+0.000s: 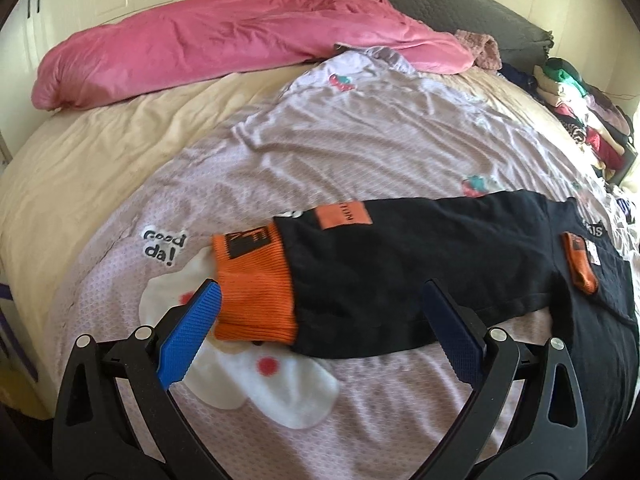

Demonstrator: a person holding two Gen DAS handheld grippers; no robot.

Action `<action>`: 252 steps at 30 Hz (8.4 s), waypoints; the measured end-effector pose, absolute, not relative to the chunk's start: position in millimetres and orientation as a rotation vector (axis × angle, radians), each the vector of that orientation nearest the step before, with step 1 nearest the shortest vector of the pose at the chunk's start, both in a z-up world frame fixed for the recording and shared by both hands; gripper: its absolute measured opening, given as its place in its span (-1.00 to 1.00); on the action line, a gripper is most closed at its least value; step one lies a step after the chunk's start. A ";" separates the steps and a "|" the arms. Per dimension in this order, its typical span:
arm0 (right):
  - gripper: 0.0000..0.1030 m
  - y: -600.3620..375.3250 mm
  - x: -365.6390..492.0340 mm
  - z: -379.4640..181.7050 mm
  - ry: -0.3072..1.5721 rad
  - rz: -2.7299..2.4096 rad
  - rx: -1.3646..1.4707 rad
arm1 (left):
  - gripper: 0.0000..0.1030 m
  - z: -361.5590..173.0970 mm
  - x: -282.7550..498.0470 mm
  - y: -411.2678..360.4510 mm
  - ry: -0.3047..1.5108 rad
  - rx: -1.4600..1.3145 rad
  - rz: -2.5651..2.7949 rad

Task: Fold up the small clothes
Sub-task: 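Close the left tool on the other orange sleeve cuff, then fold the cuff across the shirt body with the left tool and release, then grasp the shirt side edge with the folded sleeve using the right tool, then fold the grasped side over toward the shirt center with the right tool, then open the right tool and release the folded side, then move both open tools toward the hem of the black sweatshirt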

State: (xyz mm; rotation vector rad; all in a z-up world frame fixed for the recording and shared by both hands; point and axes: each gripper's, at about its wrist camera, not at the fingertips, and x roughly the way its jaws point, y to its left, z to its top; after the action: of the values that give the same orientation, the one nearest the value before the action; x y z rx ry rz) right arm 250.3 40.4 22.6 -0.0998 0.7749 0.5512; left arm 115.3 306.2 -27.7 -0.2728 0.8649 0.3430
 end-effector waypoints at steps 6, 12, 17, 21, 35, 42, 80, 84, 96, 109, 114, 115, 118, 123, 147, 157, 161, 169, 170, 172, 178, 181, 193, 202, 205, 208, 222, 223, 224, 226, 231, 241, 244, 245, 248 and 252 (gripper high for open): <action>0.91 66.5 248.5 11.5 0.805 0.602 -0.120 | 0.82 -40.8 115.5 323.0 0.886 -0.296 0.368; 0.91 88.3 242.6 -1.8 0.843 0.651 -0.134 | 0.82 -53.7 114.2 331.5 0.898 -0.333 0.373; 0.91 100.7 237.5 -11.4 0.869 0.679 -0.139 | 0.53 -57.6 115.4 332.1 0.899 -0.348 0.363; 0.91 105.1 232.6 -15.0 0.879 0.700 -0.130 | -0.06 -60.4 117.2 333.0 0.900 -0.337 0.376; 0.91 60.1 235.2 -3.1 0.855 0.658 -0.037 | -0.77 -10.9 121.5 298.3 0.801 -0.306 0.251; 0.91 6.7 239.5 6.8 0.829 0.581 0.052 | -0.77 33.1 136.5 253.1 0.740 -0.251 0.154; 0.91 -235.6 218.7 4.1 0.738 0.187 0.320 | -0.29 15.0 205.7 -21.4 0.886 -0.031 -0.343; 0.91 -218.7 219.7 -1.8 0.771 0.237 0.318 | -0.26 19.3 201.4 -8.5 0.859 -0.026 -0.299; 0.91 -127.6 217.4 -25.0 0.882 0.430 0.236 | 0.48 10.3 202.8 52.3 0.852 0.013 -0.087; 0.88 -81.8 228.1 -57.1 0.984 0.474 0.196 | 0.57 -7.2 198.6 88.3 0.867 0.015 -0.010; 0.48 -79.1 239.2 -68.9 1.013 0.456 0.201 | 0.57 -10.2 197.0 97.4 0.869 -0.004 -0.003; 0.44 -78.7 241.3 -71.0 1.013 0.451 0.204 | 0.57 -10.3 196.9 99.1 0.867 -0.008 -0.001; 0.07 -76.7 244.8 -73.2 1.005 0.440 0.211 | 0.57 -11.3 196.5 102.8 0.864 -0.010 0.004; -0.66 -64.2 248.9 -72.0 0.998 0.502 0.182 | 0.57 -12.9 194.5 105.8 0.866 -0.014 0.002; -0.79 -152.7 284.8 26.6 0.728 0.374 -0.072 | 0.57 1.5 201.3 88.2 0.831 0.003 -0.023; -0.79 -176.7 295.4 12.5 0.743 0.313 -0.102 | 0.57 -3.4 214.4 63.8 0.845 0.038 -0.061; -0.79 -183.3 300.2 6.4 0.756 0.292 -0.096 | 0.46 -8.1 220.9 50.6 0.860 0.057 -0.093; -0.78 -189.2 309.3 -9.8 0.793 0.243 -0.086 | 0.37 -16.4 239.6 24.7 0.869 0.059 -0.156; -0.78 -189.8 310.4 -11.2 0.799 0.235 -0.089 | 0.37 -19.7 243.4 20.7 0.874 0.068 -0.163; -0.76 -191.0 313.5 -15.0 0.810 0.222 -0.096 | 0.37 -28.2 249.6 16.2 0.896 0.081 -0.168; -0.63 -211.8 314.0 -23.1 0.832 0.043 -0.106 | 0.40 -59.0 256.4 24.1 0.958 0.011 -0.201; -0.62 -220.4 305.2 -24.3 0.840 0.099 -0.021 | 0.40 -58.3 255.1 24.9 0.953 0.017 -0.208; -0.29 -131.7 299.7 -41.7 0.910 0.339 -0.074 | 0.40 -62.6 250.0 24.4 0.957 0.039 -0.215; -0.45 -156.1 314.7 -76.9 1.004 0.265 -0.050 | 0.41 -66.6 247.5 27.0 0.956 0.034 -0.229; -0.45 -152.9 314.1 -77.9 1.001 0.247 -0.062 | 0.41 -66.5 247.1 27.6 0.953 0.022 -0.231; -0.40 -153.1 310.6 -73.9 0.993 0.244 -0.045 | 0.41 -65.3 245.2 27.7 0.949 0.025 -0.226; 0.06 -124.3 277.6 -72.3 0.978 0.315 -0.040 | 0.40 -66.1 226.9 32.6 0.980 0.064 -0.171; 0.07 -123.1 276.0 -70.1 0.975 0.313 -0.042 | 0.40 -65.5 225.1 34.0 0.979 0.055 -0.172; 0.11 -122.9 273.2 -66.4 0.967 0.317 -0.040 | 0.41 -63.9 223.2 34.8 0.975 0.051 -0.170; 0.18 -124.8 268.6 -58.9 0.946 0.328 -0.027 | 0.41 -59.4 219.1 36.0 0.965 0.045 -0.169; 0.35 -132.5 253.7 -44.0 0.905 0.316 -0.006 | 0.51 -46.4 210.2 34.3 0.935 0.042 -0.165; 0.77 -144.1 229.6 -17.1 0.821 0.268 0.010 | 0.82 -21.8 193.5 36.5 0.880 0.044 -0.130; 0.85 -146.0 225.0 -10.4 0.796 0.262 0.012 | 0.82 -15.2 188.7 38.7 0.866 0.041 -0.123; 0.85 -146.8 223.7 -8.7 0.790 0.259 0.014 | 0.82 -13.6 187.5 38.9 0.861 0.042 -0.121; 0.85 -149.3 220.4 -4.8 0.782 0.255 0.022 | 0.82 -8.6 183.3 39.9 0.847 0.043 -0.114; 0.85 -152.5 213.7 1.6 0.762 0.248 0.027 | 0.82 -3.6 177.9 40.2 0.835 0.037 -0.113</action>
State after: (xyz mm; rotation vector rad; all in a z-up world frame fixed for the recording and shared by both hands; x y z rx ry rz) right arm 213.7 -152.5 1.6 0.0272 0.7625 0.2485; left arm 177.9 40.2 -3.6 0.0365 0.8349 -0.1130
